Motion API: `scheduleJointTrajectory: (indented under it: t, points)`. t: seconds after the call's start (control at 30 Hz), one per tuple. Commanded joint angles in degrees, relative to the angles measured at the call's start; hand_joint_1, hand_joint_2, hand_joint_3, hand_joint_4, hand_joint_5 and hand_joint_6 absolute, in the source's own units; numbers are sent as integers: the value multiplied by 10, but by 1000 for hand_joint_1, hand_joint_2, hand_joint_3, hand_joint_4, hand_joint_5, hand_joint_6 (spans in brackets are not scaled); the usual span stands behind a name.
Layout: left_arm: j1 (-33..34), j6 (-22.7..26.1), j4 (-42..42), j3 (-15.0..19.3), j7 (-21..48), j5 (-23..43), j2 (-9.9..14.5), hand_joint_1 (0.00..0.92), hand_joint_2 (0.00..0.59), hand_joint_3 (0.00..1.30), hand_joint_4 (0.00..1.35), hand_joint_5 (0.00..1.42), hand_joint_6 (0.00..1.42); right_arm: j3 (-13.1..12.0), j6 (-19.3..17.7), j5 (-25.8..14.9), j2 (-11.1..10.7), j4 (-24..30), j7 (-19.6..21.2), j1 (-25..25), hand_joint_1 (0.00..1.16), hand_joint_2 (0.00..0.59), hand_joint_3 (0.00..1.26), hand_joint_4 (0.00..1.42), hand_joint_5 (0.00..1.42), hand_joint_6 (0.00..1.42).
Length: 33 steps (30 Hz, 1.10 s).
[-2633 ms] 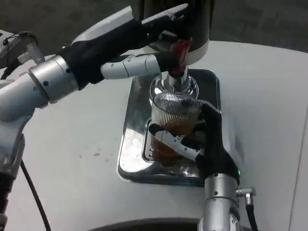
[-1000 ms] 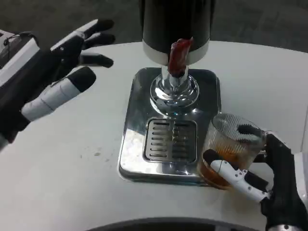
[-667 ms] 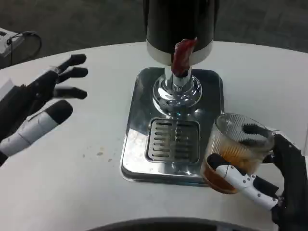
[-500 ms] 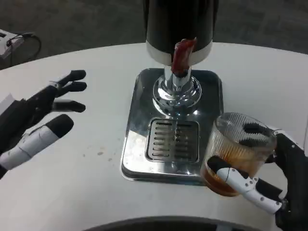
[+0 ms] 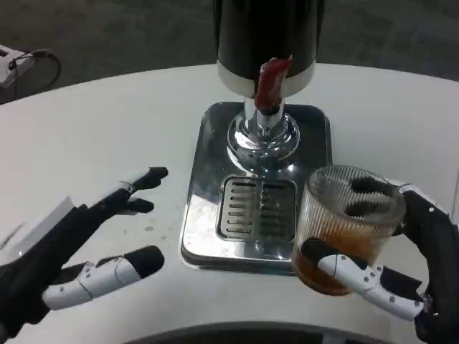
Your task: Grasp the cup under the faucet to collect the drink, then remove the cup.
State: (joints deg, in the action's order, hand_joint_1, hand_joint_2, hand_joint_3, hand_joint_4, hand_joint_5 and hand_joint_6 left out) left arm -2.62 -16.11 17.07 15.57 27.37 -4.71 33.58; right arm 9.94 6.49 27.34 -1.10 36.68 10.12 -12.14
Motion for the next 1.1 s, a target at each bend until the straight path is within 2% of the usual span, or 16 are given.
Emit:
scheduleJointTrajectory:
  t: [0.03,0.17,0.3,0.47,0.63,0.87,1.1]
  points:
    - [-19,-13,20,-8,-7,-25,9,0,62,106,60,177,146,1,-38,-5,-6,20,-9,15,910,191,731,878,955,382]
    - [-33,-19,41,-12,-11,-55,10,0,69,99,34,136,129,0,-47,-8,-17,23,-23,13,911,190,740,878,956,384]
    - [-52,-25,67,-9,-19,-82,6,0,70,86,1,104,111,2,-73,2,-40,30,-36,7,911,190,745,878,956,385]
    - [-83,-31,107,-7,-32,-116,0,0,76,50,0,46,94,3,-97,3,-59,42,-47,-15,911,190,747,889,964,396]
    - [-124,-35,149,-3,-49,-152,-13,0,78,26,0,2,79,-4,-117,-6,-67,59,-57,-38,912,190,752,890,967,398]
    - [-164,-26,206,-1,-57,-179,-31,0,77,1,0,0,72,-27,-147,-20,-80,86,-70,-83,912,190,755,906,968,406]
    - [-192,-26,241,-2,-57,-194,-45,0,80,0,0,0,21,-32,-166,-25,-80,104,-74,-121,912,190,758,907,968,408]
